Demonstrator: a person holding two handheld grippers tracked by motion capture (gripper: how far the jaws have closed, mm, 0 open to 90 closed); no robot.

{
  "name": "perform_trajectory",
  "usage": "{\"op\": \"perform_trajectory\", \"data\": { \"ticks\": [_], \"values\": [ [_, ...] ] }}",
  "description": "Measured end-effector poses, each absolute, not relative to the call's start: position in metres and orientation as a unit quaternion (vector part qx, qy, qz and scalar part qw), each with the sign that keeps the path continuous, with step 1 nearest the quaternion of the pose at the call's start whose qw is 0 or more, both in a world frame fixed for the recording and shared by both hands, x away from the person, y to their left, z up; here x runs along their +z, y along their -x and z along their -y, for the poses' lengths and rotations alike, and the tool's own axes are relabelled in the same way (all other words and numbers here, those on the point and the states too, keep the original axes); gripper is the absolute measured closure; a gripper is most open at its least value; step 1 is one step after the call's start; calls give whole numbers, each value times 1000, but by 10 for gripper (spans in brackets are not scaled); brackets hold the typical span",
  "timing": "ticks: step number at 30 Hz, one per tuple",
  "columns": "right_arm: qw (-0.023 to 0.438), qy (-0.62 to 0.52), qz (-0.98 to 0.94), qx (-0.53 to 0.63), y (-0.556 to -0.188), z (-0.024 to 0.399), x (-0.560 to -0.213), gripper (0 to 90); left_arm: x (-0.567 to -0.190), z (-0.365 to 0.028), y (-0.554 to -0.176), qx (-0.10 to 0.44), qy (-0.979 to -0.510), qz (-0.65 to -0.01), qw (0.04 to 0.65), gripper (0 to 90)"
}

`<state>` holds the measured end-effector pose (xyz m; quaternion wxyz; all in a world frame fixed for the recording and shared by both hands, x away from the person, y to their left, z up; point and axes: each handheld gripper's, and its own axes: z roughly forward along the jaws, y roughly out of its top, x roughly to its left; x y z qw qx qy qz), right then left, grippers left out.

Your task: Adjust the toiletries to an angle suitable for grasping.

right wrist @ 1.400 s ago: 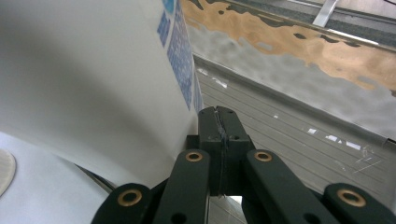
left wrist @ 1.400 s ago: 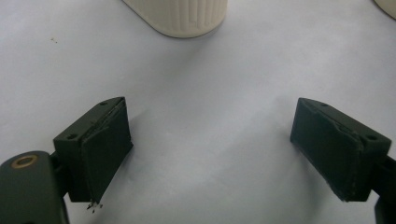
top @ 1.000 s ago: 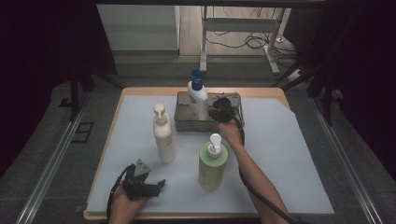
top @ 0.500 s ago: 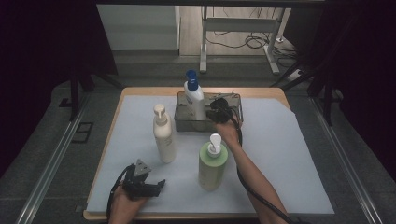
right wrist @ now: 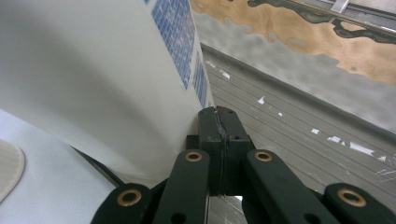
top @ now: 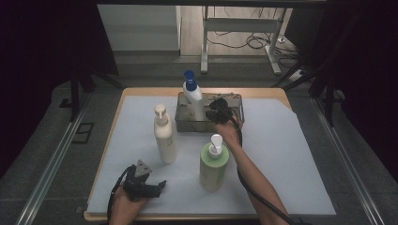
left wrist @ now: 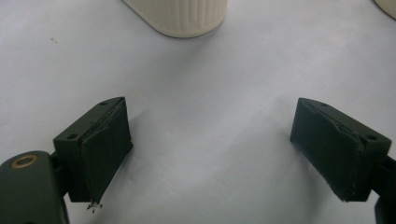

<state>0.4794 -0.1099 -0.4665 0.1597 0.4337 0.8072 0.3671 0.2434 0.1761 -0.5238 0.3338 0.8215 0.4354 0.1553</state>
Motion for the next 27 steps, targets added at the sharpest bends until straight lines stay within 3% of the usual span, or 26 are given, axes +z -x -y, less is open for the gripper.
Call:
{"op": "perform_trajectory", "data": {
  "ticks": [27],
  "values": [
    [147,-417,-827,348,-481,96,-469,892,-524,-176,-243,155,-821,-436,334,120]
  ]
}}
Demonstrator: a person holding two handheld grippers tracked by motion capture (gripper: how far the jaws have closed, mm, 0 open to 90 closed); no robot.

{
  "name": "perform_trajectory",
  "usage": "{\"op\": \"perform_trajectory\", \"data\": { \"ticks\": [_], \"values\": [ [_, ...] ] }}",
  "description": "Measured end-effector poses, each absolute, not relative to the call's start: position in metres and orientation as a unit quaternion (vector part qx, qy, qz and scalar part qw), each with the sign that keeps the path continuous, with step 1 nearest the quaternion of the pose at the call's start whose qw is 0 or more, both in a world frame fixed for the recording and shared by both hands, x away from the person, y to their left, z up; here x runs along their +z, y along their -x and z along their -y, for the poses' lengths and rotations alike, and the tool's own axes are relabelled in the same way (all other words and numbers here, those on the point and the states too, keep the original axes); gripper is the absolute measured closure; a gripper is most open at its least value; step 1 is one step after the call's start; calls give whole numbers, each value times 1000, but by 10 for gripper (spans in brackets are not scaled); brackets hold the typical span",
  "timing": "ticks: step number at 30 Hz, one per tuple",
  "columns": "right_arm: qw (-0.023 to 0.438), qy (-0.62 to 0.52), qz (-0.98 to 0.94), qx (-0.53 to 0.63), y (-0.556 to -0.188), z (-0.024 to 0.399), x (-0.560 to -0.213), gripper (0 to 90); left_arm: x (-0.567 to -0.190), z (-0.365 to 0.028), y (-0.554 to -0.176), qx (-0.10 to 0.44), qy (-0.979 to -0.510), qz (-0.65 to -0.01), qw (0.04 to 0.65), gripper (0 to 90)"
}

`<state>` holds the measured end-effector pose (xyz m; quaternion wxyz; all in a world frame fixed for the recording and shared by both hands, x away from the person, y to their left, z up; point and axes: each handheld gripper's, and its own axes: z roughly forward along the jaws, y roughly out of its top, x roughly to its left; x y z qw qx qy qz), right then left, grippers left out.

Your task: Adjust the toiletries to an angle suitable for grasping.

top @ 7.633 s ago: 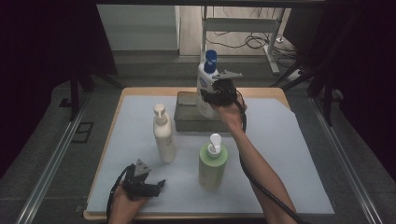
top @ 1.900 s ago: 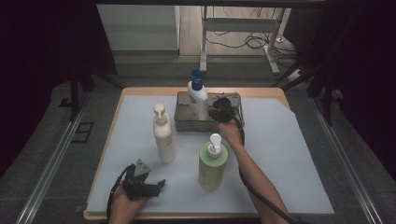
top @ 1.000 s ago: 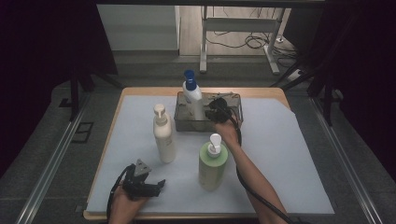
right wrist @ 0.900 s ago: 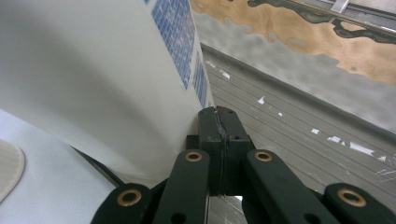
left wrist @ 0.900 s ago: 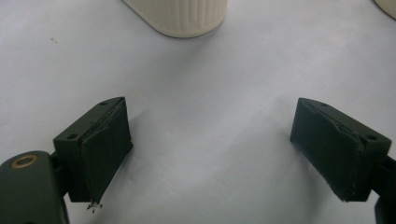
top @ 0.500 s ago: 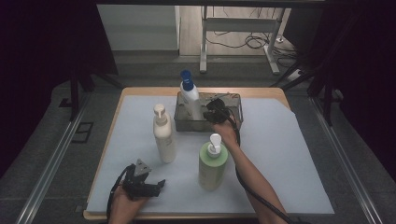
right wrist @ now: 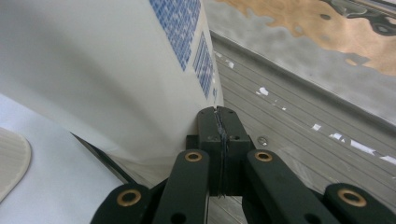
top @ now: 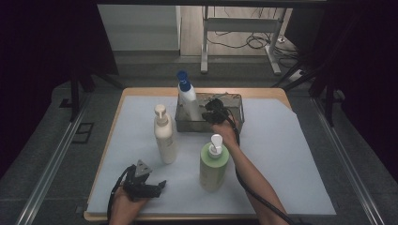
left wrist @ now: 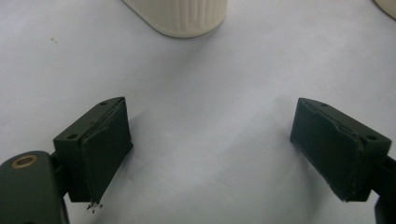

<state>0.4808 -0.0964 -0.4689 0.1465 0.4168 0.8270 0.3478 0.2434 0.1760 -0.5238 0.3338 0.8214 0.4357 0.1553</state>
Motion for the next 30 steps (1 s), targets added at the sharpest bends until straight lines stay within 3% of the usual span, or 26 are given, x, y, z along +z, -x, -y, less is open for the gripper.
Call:
{"op": "perform_trajectory", "data": {
  "ticks": [30],
  "values": [
    [136,-389,-843,346,-479,74,-469,892,-524,-176,-243,155,-819,-437,336,120]
  ]
}}
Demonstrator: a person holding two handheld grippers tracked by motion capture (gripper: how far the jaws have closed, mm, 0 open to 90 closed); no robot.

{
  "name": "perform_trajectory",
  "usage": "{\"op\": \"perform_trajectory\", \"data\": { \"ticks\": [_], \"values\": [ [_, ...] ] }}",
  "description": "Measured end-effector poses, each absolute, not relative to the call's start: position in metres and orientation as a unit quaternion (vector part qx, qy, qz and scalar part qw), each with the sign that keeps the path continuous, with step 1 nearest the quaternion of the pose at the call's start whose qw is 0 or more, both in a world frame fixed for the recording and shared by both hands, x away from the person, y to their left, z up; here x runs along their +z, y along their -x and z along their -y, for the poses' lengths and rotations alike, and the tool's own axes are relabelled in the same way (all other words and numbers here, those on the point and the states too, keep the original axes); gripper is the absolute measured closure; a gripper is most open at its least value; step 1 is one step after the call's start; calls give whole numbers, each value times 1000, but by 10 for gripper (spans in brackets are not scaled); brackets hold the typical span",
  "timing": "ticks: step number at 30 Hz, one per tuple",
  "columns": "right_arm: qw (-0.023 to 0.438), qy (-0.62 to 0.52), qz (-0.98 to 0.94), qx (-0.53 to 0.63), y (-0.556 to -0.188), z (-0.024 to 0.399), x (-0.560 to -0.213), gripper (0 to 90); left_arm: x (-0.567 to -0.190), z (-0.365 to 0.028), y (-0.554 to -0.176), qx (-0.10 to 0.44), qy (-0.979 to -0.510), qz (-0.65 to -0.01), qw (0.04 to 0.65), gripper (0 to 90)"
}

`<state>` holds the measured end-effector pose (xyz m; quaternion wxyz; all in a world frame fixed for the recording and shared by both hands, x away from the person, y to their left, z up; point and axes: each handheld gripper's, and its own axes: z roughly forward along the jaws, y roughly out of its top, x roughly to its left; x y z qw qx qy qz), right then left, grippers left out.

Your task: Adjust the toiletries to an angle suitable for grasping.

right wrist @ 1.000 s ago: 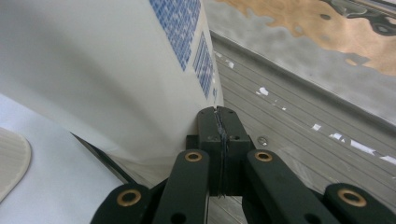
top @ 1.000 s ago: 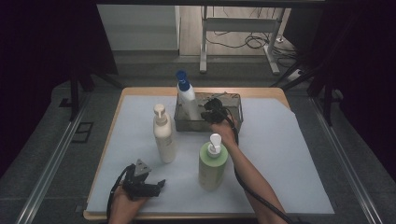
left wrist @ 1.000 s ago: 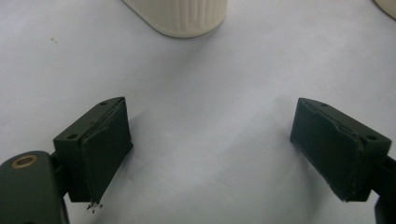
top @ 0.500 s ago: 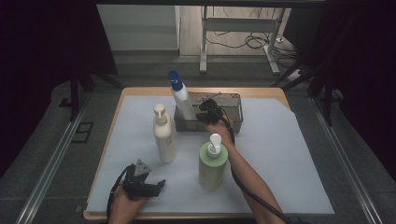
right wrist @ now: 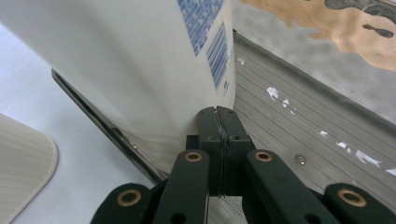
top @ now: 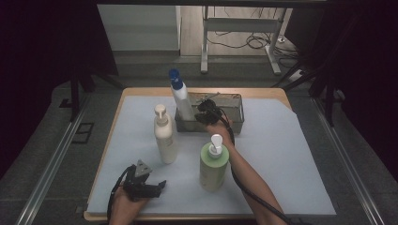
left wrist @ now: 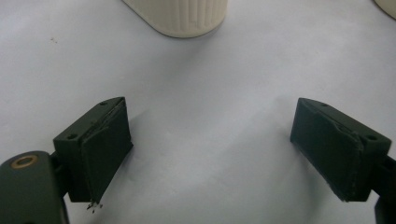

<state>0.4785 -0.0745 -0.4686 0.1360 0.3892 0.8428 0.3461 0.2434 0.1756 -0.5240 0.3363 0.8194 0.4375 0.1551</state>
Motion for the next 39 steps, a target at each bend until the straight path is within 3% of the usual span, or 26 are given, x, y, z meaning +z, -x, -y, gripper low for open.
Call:
{"op": "perform_trajectory", "data": {
  "ticks": [21,30,39],
  "values": [
    [129,-372,-847,359,-474,62,-464,891,-524,-176,-243,155,-820,-437,336,120],
    [134,-375,-842,364,-472,75,-458,779,-524,-176,-243,155,-821,-436,334,120],
    [143,-372,-834,381,-461,93,-445,574,-524,-175,-243,155,-819,-437,336,120]
  ]
}}
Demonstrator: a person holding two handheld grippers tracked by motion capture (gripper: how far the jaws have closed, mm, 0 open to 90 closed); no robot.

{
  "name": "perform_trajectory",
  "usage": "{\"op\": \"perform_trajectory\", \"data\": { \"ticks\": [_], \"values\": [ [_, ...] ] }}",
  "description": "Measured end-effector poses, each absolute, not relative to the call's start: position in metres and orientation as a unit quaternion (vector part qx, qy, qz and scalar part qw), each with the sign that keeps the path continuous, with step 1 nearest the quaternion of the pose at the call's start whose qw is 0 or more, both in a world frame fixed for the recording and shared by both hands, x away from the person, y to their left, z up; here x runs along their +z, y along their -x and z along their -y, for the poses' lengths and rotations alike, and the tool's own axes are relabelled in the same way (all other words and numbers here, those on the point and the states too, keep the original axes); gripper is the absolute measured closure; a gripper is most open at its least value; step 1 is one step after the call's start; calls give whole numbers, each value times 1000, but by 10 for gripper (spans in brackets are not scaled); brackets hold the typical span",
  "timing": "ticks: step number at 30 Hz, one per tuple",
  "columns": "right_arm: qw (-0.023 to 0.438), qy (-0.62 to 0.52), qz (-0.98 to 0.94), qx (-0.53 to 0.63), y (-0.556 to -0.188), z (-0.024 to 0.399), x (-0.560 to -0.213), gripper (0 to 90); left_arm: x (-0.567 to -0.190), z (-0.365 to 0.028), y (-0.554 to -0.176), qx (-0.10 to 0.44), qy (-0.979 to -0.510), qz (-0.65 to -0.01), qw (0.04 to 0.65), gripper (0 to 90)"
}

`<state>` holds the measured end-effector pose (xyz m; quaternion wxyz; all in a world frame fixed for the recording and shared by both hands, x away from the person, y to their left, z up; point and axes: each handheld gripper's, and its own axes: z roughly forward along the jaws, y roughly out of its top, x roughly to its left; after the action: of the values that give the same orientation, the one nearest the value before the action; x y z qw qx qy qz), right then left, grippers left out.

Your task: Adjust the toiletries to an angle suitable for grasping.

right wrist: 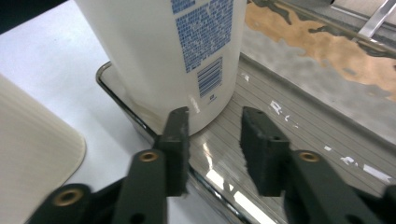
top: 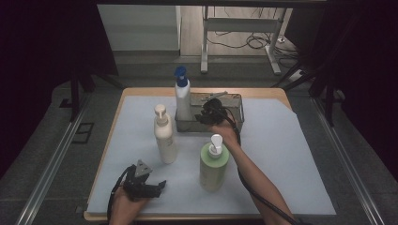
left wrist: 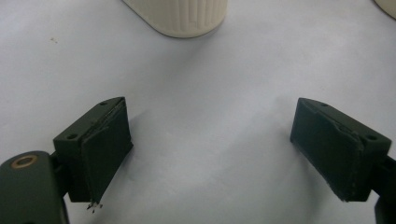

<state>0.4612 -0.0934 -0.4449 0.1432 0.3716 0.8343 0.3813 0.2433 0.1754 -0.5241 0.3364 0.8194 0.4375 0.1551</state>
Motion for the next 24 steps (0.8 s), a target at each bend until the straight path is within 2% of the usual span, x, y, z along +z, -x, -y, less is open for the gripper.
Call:
{"op": "perform_trajectory", "data": {
  "ticks": [1,8,24],
  "values": [
    [144,-369,-834,385,-458,97,-442,530,-524,-176,-243,156,-820,-437,335,120],
    [151,-347,-840,390,-444,105,-433,429,-524,-176,-243,156,-820,-437,335,120],
    [139,-320,-850,395,-414,138,-425,333,-524,-175,-243,156,-819,-437,336,120]
  ]
}}
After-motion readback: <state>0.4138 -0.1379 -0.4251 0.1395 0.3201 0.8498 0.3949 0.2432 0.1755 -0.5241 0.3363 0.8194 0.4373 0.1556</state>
